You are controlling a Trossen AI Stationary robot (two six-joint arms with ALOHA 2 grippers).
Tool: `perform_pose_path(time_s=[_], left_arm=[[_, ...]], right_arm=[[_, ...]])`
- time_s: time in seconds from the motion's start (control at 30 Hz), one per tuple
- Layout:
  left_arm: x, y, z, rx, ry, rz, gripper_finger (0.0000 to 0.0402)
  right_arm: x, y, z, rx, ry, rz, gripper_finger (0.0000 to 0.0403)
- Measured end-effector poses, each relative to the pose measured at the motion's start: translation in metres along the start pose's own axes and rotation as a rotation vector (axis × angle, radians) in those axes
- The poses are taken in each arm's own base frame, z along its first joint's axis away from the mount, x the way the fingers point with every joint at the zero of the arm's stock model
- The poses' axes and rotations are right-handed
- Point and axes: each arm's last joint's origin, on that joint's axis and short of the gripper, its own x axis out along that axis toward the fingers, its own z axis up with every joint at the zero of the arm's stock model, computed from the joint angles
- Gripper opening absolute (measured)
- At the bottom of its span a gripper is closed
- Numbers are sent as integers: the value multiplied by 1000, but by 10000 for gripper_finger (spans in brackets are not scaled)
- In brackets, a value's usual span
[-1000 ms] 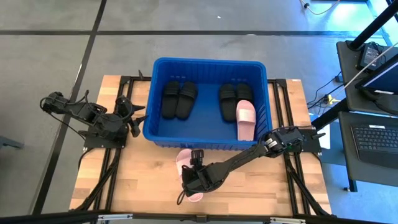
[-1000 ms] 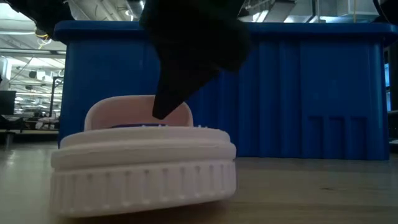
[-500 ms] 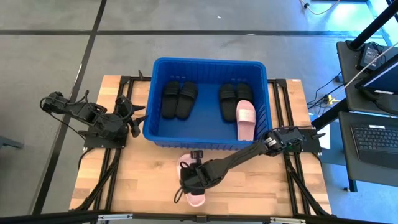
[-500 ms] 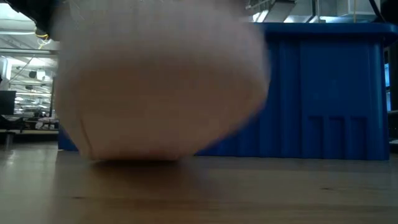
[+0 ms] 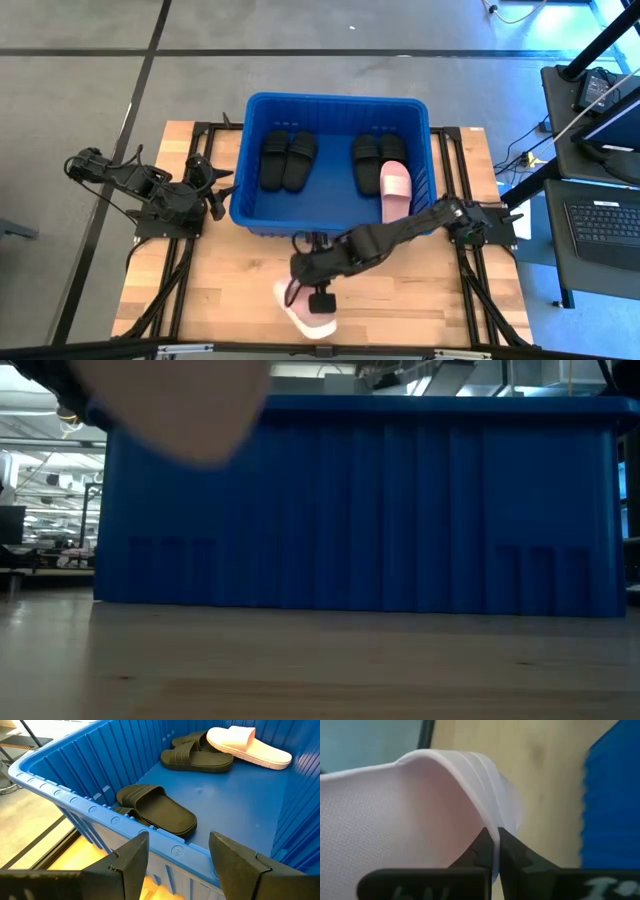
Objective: Pick and place slides into bin
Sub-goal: Put the pink slide into the blue bin
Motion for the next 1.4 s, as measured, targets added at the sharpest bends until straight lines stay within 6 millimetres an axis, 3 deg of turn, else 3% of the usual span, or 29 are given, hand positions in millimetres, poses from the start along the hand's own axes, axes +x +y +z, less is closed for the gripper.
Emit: perform_pose_path(time_s=[0.1,0.27,0.5,0.77,1.0,1.27,1.4], left_arm=[[0,0,0,0,0,0,202],[0,0,0,0,0,0,202],[0,0,0,1,0,0,202],[0,0,0,1,-3,7,202],[0,0,0,-1,-5,8,202],[0,0,0,-1,-6,9,202],[0,1,1,-1,-19,35,202]], right_arm=[[-31,-6,8,-13,-108,-51,14],[-77,-26,11,29,-230,-302,14],[-116,-65,1,32,-210,-754,13],[-124,-132,-16,65,58,-965,13],[-133,-183,-18,84,155,-1060,14],[-143,-230,-22,89,248,-1096,14],[-148,-259,-22,113,231,-1000,14]])
